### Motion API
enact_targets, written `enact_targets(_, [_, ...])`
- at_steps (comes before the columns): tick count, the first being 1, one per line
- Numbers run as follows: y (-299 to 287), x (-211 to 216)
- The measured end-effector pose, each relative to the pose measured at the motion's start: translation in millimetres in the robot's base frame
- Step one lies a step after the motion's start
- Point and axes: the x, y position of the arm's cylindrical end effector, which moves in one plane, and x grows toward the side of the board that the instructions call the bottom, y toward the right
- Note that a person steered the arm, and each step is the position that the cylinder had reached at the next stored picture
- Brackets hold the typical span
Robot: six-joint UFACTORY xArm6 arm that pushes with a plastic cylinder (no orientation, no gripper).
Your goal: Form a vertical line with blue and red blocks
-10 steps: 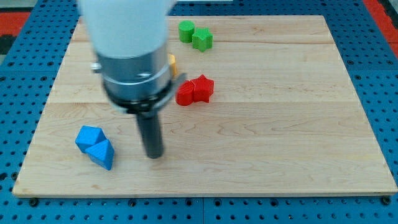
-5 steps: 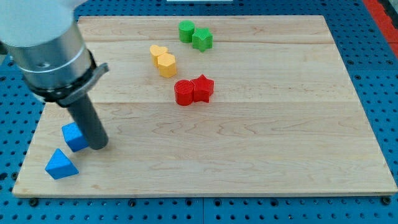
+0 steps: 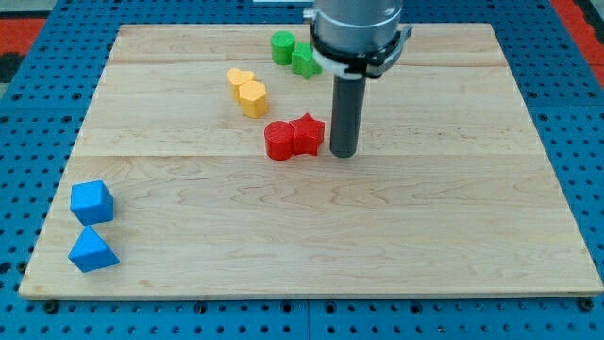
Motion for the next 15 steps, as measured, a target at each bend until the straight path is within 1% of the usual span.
enact_targets(1, [-52.7, -13.9])
enact_targets(3, [-207.4, -42.4])
enact_targets(4, [-235.3, -49.6])
enact_targets(5, [-224.1, -49.9])
enact_targets(6, [-179.7, -47.1])
enact_targets(7, [-175.3, -38.8])
enact_targets(8, [-187.7, -27.3])
enact_targets(10, [-260.2, -16.9])
enact_targets(11, [-273.3, -17.7])
enact_targets(12, [-223.1, -36.8])
enact_targets(13, [-215.8, -54.2])
enact_targets(14, [-215.8, -61.1])
enact_targets(15, [-235.7, -68.6])
